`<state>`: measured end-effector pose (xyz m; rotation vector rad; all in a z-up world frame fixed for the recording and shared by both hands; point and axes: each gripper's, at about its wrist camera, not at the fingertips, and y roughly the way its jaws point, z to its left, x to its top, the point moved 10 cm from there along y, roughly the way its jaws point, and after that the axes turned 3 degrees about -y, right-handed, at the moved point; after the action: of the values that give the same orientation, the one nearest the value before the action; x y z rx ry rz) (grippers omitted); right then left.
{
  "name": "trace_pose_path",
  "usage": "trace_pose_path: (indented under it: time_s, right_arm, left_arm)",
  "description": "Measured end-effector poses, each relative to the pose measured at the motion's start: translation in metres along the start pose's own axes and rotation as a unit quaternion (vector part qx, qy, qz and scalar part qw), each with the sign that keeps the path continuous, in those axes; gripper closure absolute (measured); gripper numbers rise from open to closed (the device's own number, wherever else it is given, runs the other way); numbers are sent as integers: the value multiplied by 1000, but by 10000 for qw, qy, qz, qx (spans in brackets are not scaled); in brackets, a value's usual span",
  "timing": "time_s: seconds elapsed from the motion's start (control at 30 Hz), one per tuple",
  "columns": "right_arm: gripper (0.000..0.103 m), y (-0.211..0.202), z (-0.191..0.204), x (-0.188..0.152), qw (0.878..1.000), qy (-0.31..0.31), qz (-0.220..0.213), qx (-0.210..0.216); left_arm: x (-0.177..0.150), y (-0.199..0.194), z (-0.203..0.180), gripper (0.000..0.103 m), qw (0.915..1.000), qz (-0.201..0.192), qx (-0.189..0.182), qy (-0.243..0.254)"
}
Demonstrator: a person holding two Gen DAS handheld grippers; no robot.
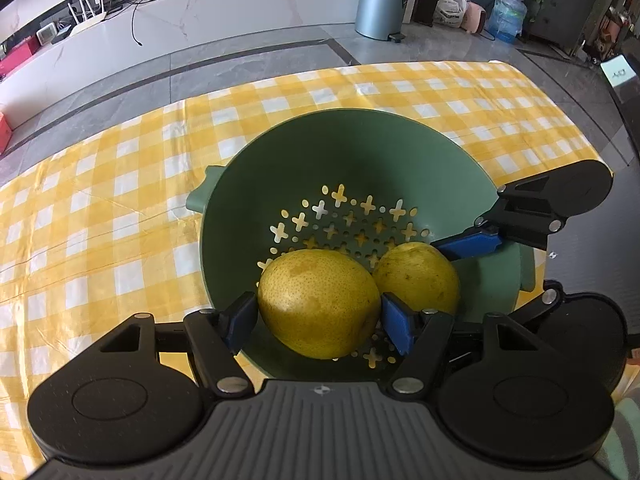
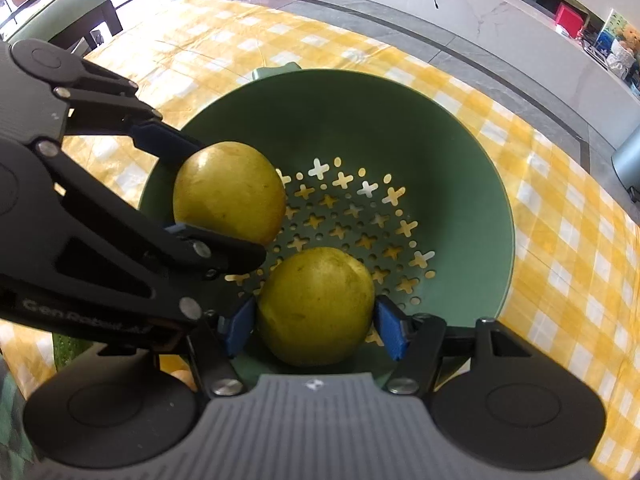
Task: Organize fruits
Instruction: 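Open both grippers to release the fruits inside the colander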
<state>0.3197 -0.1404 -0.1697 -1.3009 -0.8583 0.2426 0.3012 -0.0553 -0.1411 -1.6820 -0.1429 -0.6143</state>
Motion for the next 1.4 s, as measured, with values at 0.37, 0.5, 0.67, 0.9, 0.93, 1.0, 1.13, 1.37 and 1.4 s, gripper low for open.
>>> trace_pose_path:
  time_s: [0.37,0.5,0.67,0.9,0.93,1.0,1.13,1.37,1.4]
  right_arm:
    - [42,1,0,1,9998,-146,152,2]
    - [42,0,1,0,9995,-228,219,-2]
    - [42,1,2,-2,9989,-317,337,2]
    - [42,3,-2,-4,9985,-307,444,0]
    - [42,3,-3,-4,9985,-306,456,5]
    - [42,3,-4,-4,9983,-319,482,10]
    - [41,4,-2,-3,9978,-416,515,-2]
    - [41,5,-6,-2,9986,-245,472,0]
    - [41,5,-6,-3,9986,-225,476,8]
  left_arm:
    - [-2,-3,4,24,9993,-246,-11,-269]
    - [-4,-5,6,24,9986,-319,-53,-418]
    - [-7,-9,9,24,9968,-386,-201,-676]
    - [-8,-16,8,24,9933,-430,-453,-971]
    - [-8,-17,8,24,9930,-451,-453,-993]
    - [-8,-20,6,23,9940,-491,-341,-911]
    - [-7,-21,7,22,9939,-360,-405,-962]
    - [-11,-24,12,19,9818,-492,-906,-1596]
    - [-8,-29,13,17,9773,-597,-1045,-1744]
